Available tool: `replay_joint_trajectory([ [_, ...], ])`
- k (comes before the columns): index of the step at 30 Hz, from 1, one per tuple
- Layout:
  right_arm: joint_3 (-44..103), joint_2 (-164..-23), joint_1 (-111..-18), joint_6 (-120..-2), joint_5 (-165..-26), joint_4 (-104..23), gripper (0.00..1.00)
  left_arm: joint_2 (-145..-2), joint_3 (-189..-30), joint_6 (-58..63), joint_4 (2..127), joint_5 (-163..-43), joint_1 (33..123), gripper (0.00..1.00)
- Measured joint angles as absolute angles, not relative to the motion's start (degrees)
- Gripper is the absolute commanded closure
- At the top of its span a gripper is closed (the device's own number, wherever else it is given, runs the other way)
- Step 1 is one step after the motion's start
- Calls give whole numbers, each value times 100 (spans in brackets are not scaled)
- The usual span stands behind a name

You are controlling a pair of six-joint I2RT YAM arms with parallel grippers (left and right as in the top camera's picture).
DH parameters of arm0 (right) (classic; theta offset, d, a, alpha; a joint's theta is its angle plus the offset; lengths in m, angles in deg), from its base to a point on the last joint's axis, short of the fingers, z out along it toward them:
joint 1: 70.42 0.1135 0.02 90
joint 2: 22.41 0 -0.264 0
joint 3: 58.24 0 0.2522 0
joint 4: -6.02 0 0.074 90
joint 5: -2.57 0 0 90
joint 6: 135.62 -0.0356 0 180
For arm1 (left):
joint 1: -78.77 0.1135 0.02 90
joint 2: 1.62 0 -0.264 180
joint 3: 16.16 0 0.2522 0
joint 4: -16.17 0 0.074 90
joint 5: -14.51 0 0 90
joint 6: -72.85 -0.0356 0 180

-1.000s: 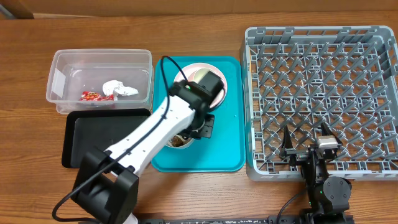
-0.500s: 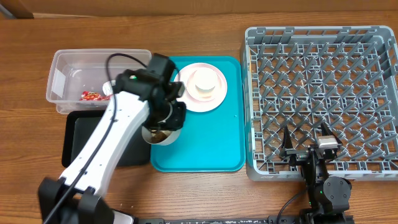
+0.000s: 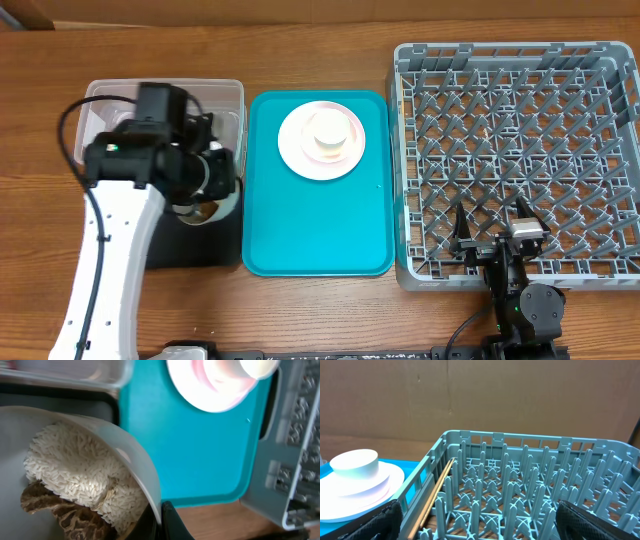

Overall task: Sort waste into correct bins and load items into the dishwasher
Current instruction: 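Lift the bowl with the left gripper and carry it over the black tray, then tilt the bowl with the left gripper to dump rice onto the black tray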

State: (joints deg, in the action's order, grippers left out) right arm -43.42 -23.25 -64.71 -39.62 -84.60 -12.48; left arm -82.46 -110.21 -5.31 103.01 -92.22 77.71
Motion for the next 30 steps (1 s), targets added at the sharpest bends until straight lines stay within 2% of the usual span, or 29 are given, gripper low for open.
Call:
replay_joint_trajectory([
  [7,-4342,-2325,-6469,-3960,-8462,-1250,0,-8232,-10719,-848,9862,-9856,8658,96],
  [23,-4342,-2325,-6469,-3960,-8460,-1248,0,-8235,-8942,-1845,8692,-12912,11014,96],
  [30,-4342,-2325,-6471,-3962,-8460,-1248,0,-8235,-8094,-1989,7715,-14118,11867,96],
])
